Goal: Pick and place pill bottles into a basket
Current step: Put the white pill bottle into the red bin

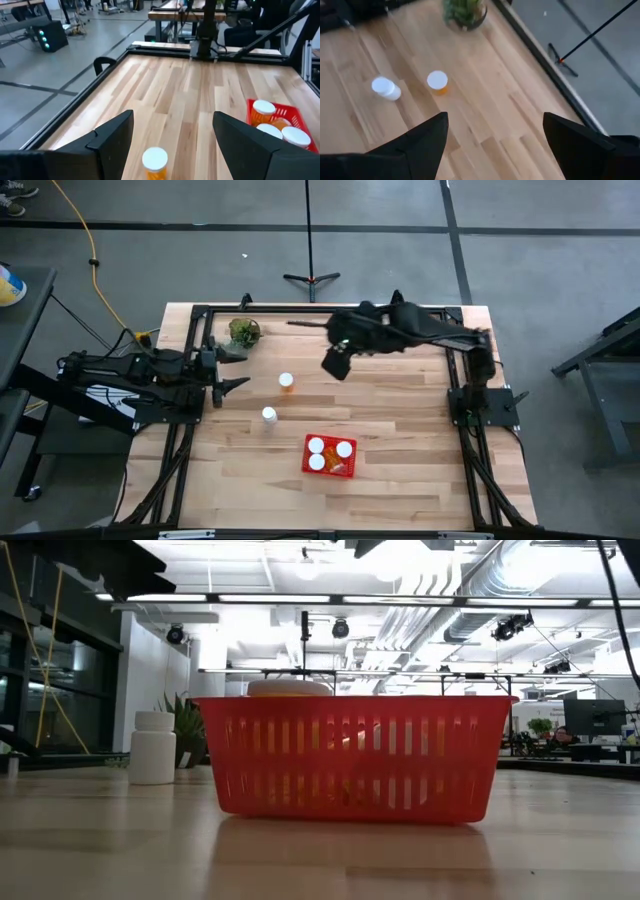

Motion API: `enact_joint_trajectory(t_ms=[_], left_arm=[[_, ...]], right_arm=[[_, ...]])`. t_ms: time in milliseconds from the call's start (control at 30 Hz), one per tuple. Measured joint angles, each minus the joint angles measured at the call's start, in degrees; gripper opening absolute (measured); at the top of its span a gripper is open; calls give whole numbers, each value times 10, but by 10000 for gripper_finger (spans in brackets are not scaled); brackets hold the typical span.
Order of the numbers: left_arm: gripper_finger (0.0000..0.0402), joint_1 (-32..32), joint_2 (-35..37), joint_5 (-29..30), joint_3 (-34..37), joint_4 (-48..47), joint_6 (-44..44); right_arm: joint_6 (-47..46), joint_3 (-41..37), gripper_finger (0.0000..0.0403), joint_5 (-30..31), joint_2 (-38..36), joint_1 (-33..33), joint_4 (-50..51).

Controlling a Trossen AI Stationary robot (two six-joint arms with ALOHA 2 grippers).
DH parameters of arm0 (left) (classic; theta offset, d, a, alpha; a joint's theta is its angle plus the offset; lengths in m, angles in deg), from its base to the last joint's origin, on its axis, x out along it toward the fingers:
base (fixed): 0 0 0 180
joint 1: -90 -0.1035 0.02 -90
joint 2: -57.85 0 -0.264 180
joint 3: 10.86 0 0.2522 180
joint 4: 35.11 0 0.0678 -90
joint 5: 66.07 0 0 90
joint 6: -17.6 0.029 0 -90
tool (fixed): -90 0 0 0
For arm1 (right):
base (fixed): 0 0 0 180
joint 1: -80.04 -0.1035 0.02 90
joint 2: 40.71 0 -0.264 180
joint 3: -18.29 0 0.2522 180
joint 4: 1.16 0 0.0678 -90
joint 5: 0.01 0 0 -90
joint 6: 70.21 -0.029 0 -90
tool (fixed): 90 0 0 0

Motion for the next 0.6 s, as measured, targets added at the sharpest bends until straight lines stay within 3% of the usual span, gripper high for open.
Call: enact_joint_trajectory(t_ms=[300,433,600], left_arm=[[308,0,0,29,0,-6,-32],[308,0,0,48,0,-20,-48],[308,0,-15,51,0,-73,-99]], right_arm=[[23,-49,317,49,-75,-25,64],[33,-140,317,51,-149,-34,44],[34,-288,317,19,-276,-29,-48]])
